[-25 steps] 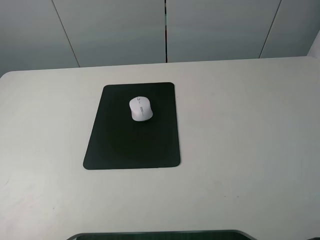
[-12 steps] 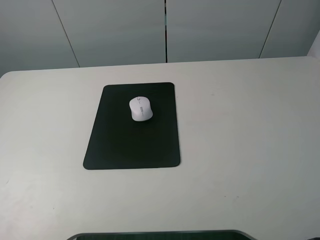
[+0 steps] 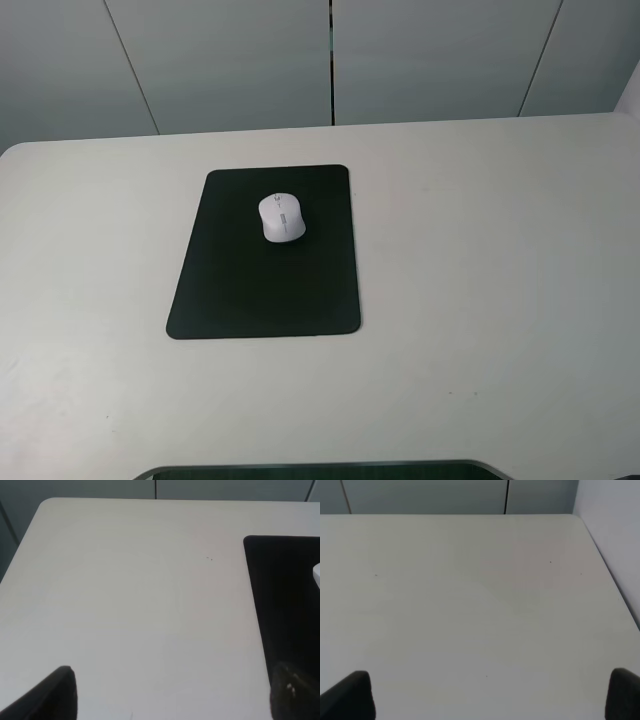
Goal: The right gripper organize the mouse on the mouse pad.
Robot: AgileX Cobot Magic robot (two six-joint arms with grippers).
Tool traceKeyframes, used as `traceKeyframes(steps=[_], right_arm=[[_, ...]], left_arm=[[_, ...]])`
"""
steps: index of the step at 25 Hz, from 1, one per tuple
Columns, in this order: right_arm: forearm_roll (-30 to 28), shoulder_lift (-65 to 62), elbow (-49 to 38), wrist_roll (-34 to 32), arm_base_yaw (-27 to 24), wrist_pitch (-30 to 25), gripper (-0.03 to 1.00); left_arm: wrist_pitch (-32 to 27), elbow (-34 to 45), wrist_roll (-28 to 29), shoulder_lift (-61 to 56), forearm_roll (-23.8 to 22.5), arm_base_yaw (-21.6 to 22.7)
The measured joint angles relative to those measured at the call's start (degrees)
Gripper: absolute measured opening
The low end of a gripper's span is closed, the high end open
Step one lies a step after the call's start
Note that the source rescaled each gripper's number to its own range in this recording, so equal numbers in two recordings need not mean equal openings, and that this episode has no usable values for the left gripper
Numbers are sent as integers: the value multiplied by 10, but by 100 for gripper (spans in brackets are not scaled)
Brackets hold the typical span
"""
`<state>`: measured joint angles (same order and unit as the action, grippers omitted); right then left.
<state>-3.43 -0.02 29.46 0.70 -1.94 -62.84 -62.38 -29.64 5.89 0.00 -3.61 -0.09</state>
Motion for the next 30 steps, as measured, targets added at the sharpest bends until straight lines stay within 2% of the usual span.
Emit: traceKeyframes(steps=[30], right_arm=[[0, 0, 0, 0, -2, 0, 100]], left_arm=[[0, 0, -2, 0, 0, 0]])
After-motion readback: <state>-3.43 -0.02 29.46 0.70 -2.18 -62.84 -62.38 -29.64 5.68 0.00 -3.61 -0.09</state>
